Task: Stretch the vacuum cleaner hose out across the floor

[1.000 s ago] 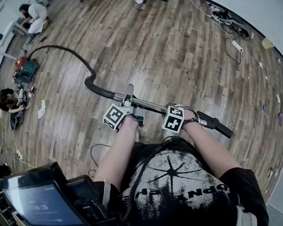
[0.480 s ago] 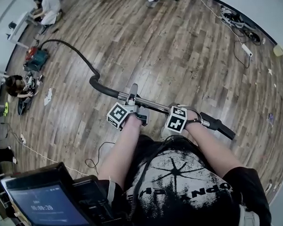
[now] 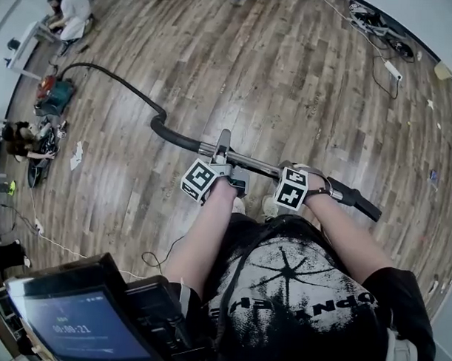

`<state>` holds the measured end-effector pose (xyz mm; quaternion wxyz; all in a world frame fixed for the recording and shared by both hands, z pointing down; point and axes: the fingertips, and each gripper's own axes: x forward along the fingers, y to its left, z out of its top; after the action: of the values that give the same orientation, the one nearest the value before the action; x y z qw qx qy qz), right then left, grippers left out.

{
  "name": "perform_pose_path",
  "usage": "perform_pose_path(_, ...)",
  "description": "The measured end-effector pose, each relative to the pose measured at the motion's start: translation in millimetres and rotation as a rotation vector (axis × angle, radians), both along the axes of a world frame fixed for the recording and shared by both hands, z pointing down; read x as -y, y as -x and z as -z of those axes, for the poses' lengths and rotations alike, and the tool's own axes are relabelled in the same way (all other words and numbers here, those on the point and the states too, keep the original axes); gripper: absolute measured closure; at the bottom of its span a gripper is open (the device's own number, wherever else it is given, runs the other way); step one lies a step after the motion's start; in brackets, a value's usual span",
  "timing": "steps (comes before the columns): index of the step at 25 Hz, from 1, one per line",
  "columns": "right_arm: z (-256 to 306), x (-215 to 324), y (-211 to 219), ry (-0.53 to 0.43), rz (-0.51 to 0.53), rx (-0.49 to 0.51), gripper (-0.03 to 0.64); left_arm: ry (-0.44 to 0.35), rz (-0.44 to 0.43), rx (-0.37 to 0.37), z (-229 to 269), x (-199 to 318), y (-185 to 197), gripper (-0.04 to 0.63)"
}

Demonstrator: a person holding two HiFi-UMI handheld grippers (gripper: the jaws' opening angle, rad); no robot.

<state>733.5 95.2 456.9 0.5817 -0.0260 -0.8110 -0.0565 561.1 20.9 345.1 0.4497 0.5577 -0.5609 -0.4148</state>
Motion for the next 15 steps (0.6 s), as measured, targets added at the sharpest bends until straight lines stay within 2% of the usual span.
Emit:
perform_pose_path(9, 0, 9, 22, -0.07, -0.123, -0.024, 0.546, 0.017, -0.084, -0.039, -8, 18, 17, 0.554)
perform_pose_path(15, -8, 10, 19, -0.054, -0.204, -0.051, 0.551, 0.032, -0.158, -0.057, -20, 34, 10, 0.554)
